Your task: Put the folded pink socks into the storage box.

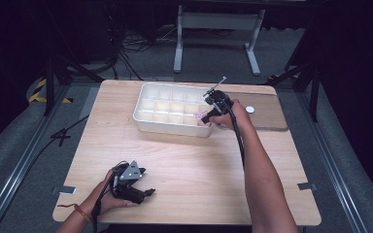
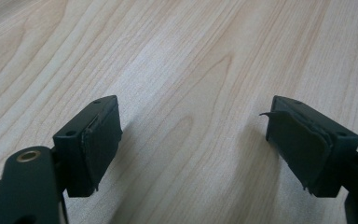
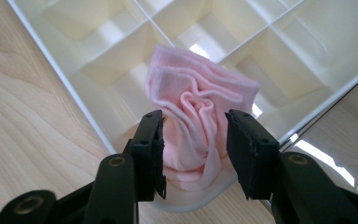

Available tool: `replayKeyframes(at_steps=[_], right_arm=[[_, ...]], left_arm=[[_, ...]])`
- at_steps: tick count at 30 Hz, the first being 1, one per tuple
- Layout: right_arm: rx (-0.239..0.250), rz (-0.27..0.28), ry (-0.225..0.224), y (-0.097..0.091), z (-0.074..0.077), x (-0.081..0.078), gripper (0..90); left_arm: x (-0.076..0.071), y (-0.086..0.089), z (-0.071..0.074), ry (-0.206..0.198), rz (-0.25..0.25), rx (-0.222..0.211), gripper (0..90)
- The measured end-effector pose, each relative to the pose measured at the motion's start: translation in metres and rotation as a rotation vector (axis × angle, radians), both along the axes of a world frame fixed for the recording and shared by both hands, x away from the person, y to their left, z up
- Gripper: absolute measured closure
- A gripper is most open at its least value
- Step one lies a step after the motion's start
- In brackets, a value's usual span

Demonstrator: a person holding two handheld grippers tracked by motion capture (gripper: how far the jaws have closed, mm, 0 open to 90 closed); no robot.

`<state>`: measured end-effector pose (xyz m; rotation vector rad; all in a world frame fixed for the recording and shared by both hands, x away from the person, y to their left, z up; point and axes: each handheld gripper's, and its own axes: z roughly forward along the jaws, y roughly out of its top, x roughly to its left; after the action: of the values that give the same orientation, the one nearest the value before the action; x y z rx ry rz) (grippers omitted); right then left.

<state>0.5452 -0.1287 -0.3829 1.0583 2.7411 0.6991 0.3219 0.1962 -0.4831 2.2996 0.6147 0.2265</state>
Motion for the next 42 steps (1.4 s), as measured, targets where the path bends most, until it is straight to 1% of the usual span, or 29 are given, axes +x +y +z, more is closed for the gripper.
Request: replayKeyframes(at_steps=[1, 2, 3, 4, 5, 6, 8, 10, 11, 13, 15, 17, 20, 21, 24, 26, 29, 32, 35, 38, 39, 42], right_arm=[[0.0, 0.0, 0.0, 0.0, 0.0, 0.0, 57.1], [0.02, -0.003, -0.018, -0.003, 0.01, -0.001, 59.5], [0.02, -0.003, -0.018, -0.003, 0.01, -0.001, 59.5], [0.028, -0.005, -0.031, -0.004, 0.015, -0.001, 64.4], [0.026, -0.009, -0.031, -0.004, 0.015, -0.002, 66.7], [0.026, -0.009, -0.031, -0.004, 0.015, -0.002, 66.7], [0.005, -0.002, -0.028, 0.0, 0.011, -0.001, 74.4], [-0.021, 0.002, -0.033, 0.004, 0.007, 0.0, 78.0], [-0.031, 0.014, -0.03, 0.006, 0.004, 0.001, 79.8], [-0.047, 0.019, -0.027, 0.011, 0.0, 0.001, 83.2], [-0.072, 0.025, -0.026, 0.015, -0.004, 0.002, 84.2], [-0.093, 0.018, -0.024, 0.016, -0.008, 0.005, 85.5], [-0.102, 0.014, -0.008, 0.017, -0.012, 0.007, 86.4], [-0.111, 0.014, 0.001, 0.017, -0.014, 0.007, 86.6], [-0.127, 0.011, 0.009, 0.019, -0.018, 0.009, 87.0], [-0.129, 0.009, 0.02, 0.019, -0.021, 0.011, 87.7], [-0.13, 0.008, 0.022, 0.02, -0.024, 0.011, 88.2], [-0.132, 0.012, 0.038, 0.02, -0.027, 0.012, 88.7], [-0.121, 0.006, 0.051, 0.019, -0.028, 0.013, 88.9], [-0.132, 0.002, 0.064, 0.019, -0.032, 0.014, 89.2], [-0.143, -0.006, 0.07, 0.021, -0.034, 0.015, 89.3], [-0.145, -0.01, 0.077, 0.021, -0.035, 0.015, 89.4]], left_arm=[[0.0, 0.0, 0.0, 0.001, 0.0, 0.001, 18.4], [0.0, 0.0, 0.0, 0.001, 0.0, 0.0, 18.3], [0.0, 0.0, 0.0, 0.001, 0.0, 0.001, 18.3], [0.0, 0.0, 0.0, 0.0, 0.0, 0.0, 18.4], [0.0, 0.0, 0.0, 0.0, 0.0, 0.0, 18.4], [0.0, 0.0, 0.0, 0.0, 0.0, 0.0, 18.3], [0.0, 0.0, 0.0, 0.001, 0.0, 0.001, 18.3], [0.0, 0.0, 0.0, 0.0, 0.0, 0.0, 18.3], [0.0, 0.0, 0.0, 0.0, 0.0, 0.001, 18.4], [0.0, 0.0, 0.0, 0.0, 0.0, 0.001, 18.4], [0.0, 0.0, 0.0, 0.0, 0.0, 0.0, 18.3], [0.0, 0.0, 0.0, -0.001, -0.002, 0.003, 18.4], [0.0, 0.0, 0.0, 0.0, 0.0, 0.0, 18.4], [0.0, 0.0, 0.0, -0.001, 0.0, 0.001, 18.4], [0.0, 0.0, 0.0, 0.0, 0.0, 0.001, 18.4], [0.0, 0.0, 0.0, -0.001, -0.002, 0.003, 18.4], [0.0, 0.0, 0.0, -0.001, -0.002, 0.004, 18.4], [0.0, 0.0, 0.0, -0.001, -0.002, 0.003, 18.4], [0.0, 0.0, 0.0, -0.001, -0.002, 0.004, 18.4], [0.0, 0.0, 0.0, -0.001, -0.002, 0.003, 18.4], [0.0, 0.0, 0.0, -0.001, -0.002, 0.004, 18.3], [0.0, 0.0, 0.0, -0.001, -0.002, 0.004, 18.4]])
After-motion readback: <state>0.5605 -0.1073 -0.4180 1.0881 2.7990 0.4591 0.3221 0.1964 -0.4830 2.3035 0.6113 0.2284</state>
